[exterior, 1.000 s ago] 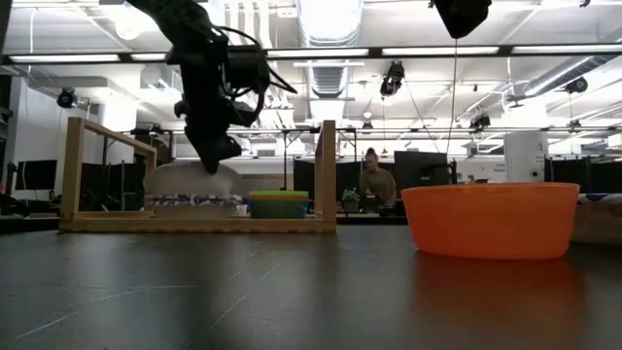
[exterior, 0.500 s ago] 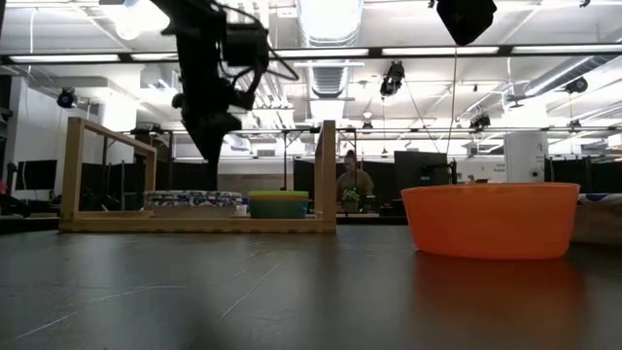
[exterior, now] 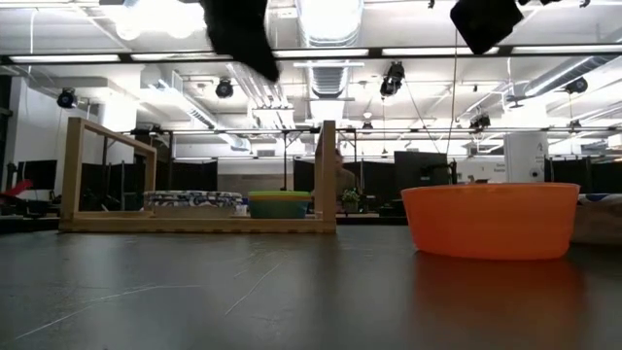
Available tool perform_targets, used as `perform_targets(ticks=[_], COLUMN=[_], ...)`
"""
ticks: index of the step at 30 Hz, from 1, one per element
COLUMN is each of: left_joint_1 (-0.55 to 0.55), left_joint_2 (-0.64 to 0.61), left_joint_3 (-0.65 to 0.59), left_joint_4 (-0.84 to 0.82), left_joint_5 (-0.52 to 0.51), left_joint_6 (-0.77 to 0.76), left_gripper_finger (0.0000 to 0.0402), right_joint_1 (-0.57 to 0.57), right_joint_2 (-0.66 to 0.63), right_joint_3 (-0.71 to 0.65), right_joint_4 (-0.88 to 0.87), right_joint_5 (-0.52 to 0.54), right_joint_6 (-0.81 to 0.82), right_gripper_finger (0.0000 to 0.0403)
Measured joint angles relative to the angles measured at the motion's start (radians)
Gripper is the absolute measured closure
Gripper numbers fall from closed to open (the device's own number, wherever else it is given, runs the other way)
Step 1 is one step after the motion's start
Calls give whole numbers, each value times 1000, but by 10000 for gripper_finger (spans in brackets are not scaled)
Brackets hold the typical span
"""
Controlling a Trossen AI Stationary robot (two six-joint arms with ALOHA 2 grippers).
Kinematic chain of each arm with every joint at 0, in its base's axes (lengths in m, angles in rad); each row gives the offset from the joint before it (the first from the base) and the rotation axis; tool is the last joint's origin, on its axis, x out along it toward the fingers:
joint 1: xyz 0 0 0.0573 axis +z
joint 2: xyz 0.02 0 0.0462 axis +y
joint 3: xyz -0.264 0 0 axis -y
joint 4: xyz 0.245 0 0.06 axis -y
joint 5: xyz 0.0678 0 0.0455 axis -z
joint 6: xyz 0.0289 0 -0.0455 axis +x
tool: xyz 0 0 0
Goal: Place and stack bowls onto a shelf
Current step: Stack the orange bowl on top of the green bowl on the shelf
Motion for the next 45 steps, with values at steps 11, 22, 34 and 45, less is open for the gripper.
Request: perform_targets(ticks=[11,22,34,45], left_joint_1=[-114,-114,-106,-93], left_joint_2=[0,50,365,569], left_joint_3=[-32,-136,-12,218], left_joint_4=[403,702,800,536], left_joint_5=[35,35,27,-16], left_joint_6=[1,-120,-143,-126], left_gripper_finger=[274,283,284,284], right_joint_1=[4,4,4,4], right_joint_2=[-10,-190,-330,-326], right_joint_3=[-6,-13,-93,-94], right_joint_4=[13,-14,-18,-23], right_joint_5=[2,2,1,1], right_joint_6=[-101,-199,-208,-208], right_gripper_finger=[193,193,193,193])
